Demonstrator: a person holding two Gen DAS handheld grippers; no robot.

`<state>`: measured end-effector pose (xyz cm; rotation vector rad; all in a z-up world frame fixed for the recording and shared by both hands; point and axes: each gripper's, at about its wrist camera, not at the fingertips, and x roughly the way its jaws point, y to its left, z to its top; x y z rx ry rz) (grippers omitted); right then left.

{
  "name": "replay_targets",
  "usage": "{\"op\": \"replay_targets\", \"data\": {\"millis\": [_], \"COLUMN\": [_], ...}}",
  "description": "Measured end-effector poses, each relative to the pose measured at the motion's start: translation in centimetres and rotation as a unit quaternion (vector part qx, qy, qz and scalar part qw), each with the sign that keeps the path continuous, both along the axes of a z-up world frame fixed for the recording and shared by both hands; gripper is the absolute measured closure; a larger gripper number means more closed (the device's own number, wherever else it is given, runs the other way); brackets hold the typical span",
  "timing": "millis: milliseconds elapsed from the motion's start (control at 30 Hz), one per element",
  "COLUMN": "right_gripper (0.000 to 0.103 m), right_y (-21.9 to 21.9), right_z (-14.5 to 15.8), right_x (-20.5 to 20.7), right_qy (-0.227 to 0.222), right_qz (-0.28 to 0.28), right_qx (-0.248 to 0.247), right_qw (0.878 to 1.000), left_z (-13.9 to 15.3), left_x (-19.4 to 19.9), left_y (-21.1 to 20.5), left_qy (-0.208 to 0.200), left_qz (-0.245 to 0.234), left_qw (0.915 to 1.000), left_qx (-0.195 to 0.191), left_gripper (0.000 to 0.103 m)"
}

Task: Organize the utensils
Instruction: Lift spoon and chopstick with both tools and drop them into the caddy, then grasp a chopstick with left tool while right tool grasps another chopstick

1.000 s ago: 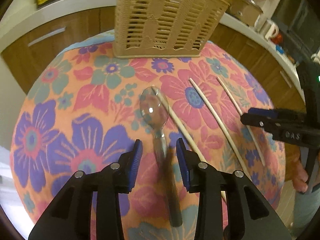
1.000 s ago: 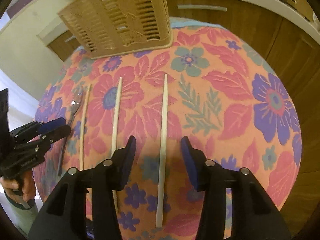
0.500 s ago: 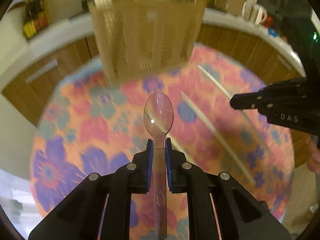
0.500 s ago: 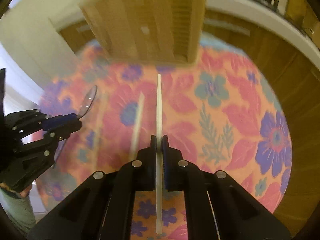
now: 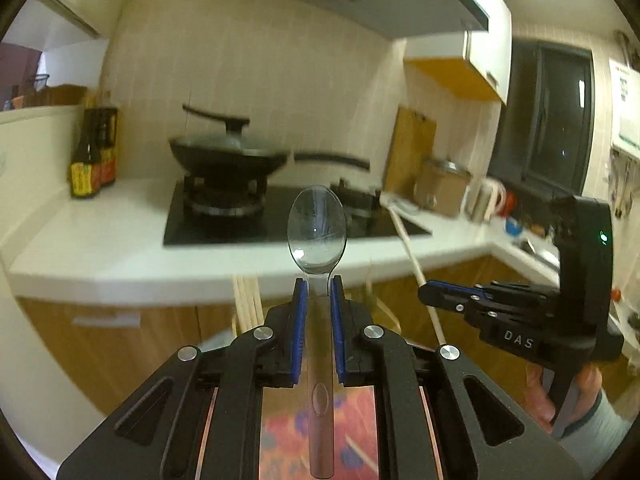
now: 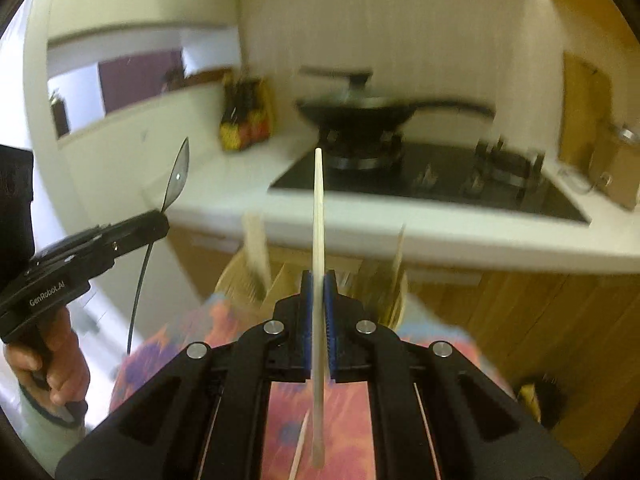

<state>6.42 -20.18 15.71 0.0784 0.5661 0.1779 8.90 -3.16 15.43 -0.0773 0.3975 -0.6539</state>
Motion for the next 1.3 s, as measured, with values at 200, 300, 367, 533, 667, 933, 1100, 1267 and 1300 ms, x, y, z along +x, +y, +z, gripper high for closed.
{"op": "replay_targets", "data": {"millis": [200, 300, 367, 533, 667, 933, 1100, 1267, 1300], "right_gripper": [0.099, 0.099, 0.099, 0.099, 0.099, 0.099, 0.097, 0.083, 0.073], "right_y": [-1.1, -1.4, -1.5, -1.8, -2.3, -2.3, -3.1, -3.5, -3.6], "right_z": [0.4, -0.3, -0.9, -2.6, -4.0, -6.4, -6.6, -6.6, -6.6], "right_x": [3.2, 4.4, 5.1, 6.3, 6.9, 6.7, 4.4, 0.8, 0.2], "right_qy": [-0.075, -0.104, -0.127, -0.152, -0.161, -0.145, -0.119, -0.090, -0.084], "right_qz": [-0.044, -0.072, -0.099, -0.131, -0.150, -0.142, -0.132, -0.113, -0.109], "right_qx": [-0.002, -0.013, -0.024, -0.031, -0.017, 0.006, 0.036, 0.057, 0.061], "right_qw": [0.996, 0.992, 0.987, 0.979, 0.975, 0.979, 0.983, 0.988, 0.989], "left_z": [-0.4, -1.4, -1.9, -3.4, -4.9, -7.2, -7.3, -6.6, -6.6], "left_x": [3.6, 5.0, 5.7, 7.2, 7.7, 7.1, 5.2, 2.1, 1.6], "left_y": [-0.7, -0.9, -0.9, -1.4, -1.4, -0.6, 0.9, 2.6, 2.8], "left_qy": [-0.039, -0.057, -0.067, -0.085, -0.086, -0.068, -0.057, -0.044, -0.042], "left_qz": [0.037, 0.055, 0.063, 0.087, 0.095, 0.082, 0.074, 0.066, 0.065], "left_qw": [0.9979, 0.9954, 0.9937, 0.9900, 0.9892, 0.9915, 0.9924, 0.9935, 0.9939], "left_qx": [-0.036, -0.055, -0.064, -0.071, -0.072, -0.074, -0.080, -0.081, -0.079], "left_gripper": [0.093, 0.093, 0.093, 0.093, 0.093, 0.085, 0.068, 0.046, 0.046]}}
